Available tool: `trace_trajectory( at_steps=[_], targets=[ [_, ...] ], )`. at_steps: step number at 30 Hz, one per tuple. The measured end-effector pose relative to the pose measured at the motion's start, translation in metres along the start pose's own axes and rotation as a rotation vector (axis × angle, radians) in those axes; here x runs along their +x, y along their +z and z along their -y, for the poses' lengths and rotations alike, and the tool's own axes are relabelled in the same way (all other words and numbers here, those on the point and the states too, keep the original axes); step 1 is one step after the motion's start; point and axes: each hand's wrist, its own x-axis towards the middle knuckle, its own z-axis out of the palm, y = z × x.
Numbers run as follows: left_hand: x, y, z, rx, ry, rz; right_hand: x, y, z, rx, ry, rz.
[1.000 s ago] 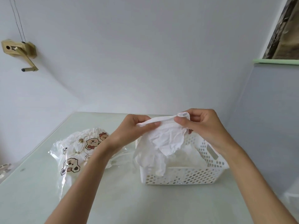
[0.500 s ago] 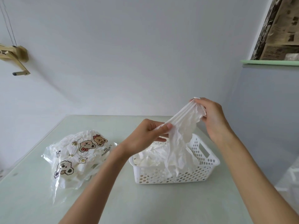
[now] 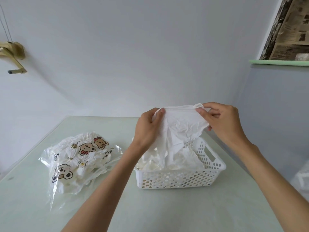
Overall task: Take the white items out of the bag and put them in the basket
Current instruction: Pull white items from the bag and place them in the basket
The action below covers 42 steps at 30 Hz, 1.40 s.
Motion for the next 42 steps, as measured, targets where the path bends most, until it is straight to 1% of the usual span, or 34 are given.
trace_trajectory(
  at_steps=[3, 5, 9, 11, 13, 15, 16, 19, 21, 22, 24, 26, 28, 30, 32, 34, 36, 38, 40, 42],
  targets=[
    [-0.004, -0.004, 0.008, 0.33, 0.088, -0.057, 0.002, -0.007, -0.003, 0.125, 0.163, 0.105],
    [-0.007, -0.004, 0.009, 0.436, 0.145, -0.075, 0.004, -0.006, -0.004, 0.239, 0.262, 0.124],
    [-0.009, 0.001, 0.005, 0.518, 0.272, -0.06, 0.01, 0.009, 0.0, 0.619, 0.533, 0.049],
    [-0.011, 0.0, 0.004, 0.575, 0.331, -0.016, 0.014, 0.02, 0.0, 0.689, 0.631, -0.025],
    [-0.012, -0.006, 0.002, 0.622, 0.356, -0.005, 0.011, 0.03, 0.002, 0.552, 0.619, -0.087],
    [-0.014, -0.02, 0.002, 0.647, 0.371, -0.011, 0.0, 0.036, 0.014, 0.376, 0.506, -0.113],
    [-0.014, -0.028, 0.002, 0.642, 0.387, -0.016, -0.007, 0.038, 0.021, 0.325, 0.423, -0.116],
    [-0.01, -0.054, 0.005, 0.488, 0.384, 0.011, -0.026, 0.039, 0.035, 0.289, 0.209, -0.134],
    [0.002, -0.058, 0.011, 0.45, 0.347, 0.056, -0.034, 0.043, 0.029, 0.245, 0.17, -0.145],
    [0.01, -0.054, 0.017, 0.502, 0.326, 0.091, -0.037, 0.047, 0.02, 0.183, 0.183, -0.134],
    [0.025, -0.036, 0.031, 0.707, 0.269, 0.234, -0.039, 0.053, -0.005, -0.002, 0.256, -0.065],
    [0.036, -0.015, 0.052, 0.882, 0.191, 0.452, -0.041, 0.055, -0.033, -0.238, 0.365, 0.077],
    [0.043, 0.002, 0.07, 0.983, 0.111, 0.632, -0.042, 0.055, -0.055, -0.451, 0.431, 0.233],
    [0.045, 0.013, 0.081, 1.026, 0.059, 0.734, -0.042, 0.056, -0.067, -0.58, 0.417, 0.339],
    [0.047, 0.022, 0.086, 1.067, 0.034, 0.779, -0.042, 0.057, -0.073, -0.702, 0.367, 0.427],
    [0.048, 0.029, 0.087, 1.144, 0.056, 0.781, -0.039, 0.06, -0.075, -0.811, 0.314, 0.516],
    [0.05, 0.035, 0.088, 1.268, 0.165, 0.722, -0.035, 0.064, -0.078, -0.9, 0.266, 0.56],
    [0.051, 0.038, 0.086, 1.352, 0.3, 0.622, -0.032, 0.068, -0.08, -0.974, 0.225, 0.587],
    [0.051, 0.038, 0.084, 1.325, 0.396, 0.522, -0.031, 0.071, -0.082, -1.033, 0.187, 0.624],
    [0.049, 0.035, 0.077, 1.267, 0.398, 0.425, -0.029, 0.071, -0.084, -1.067, 0.165, 0.642]
  ],
)
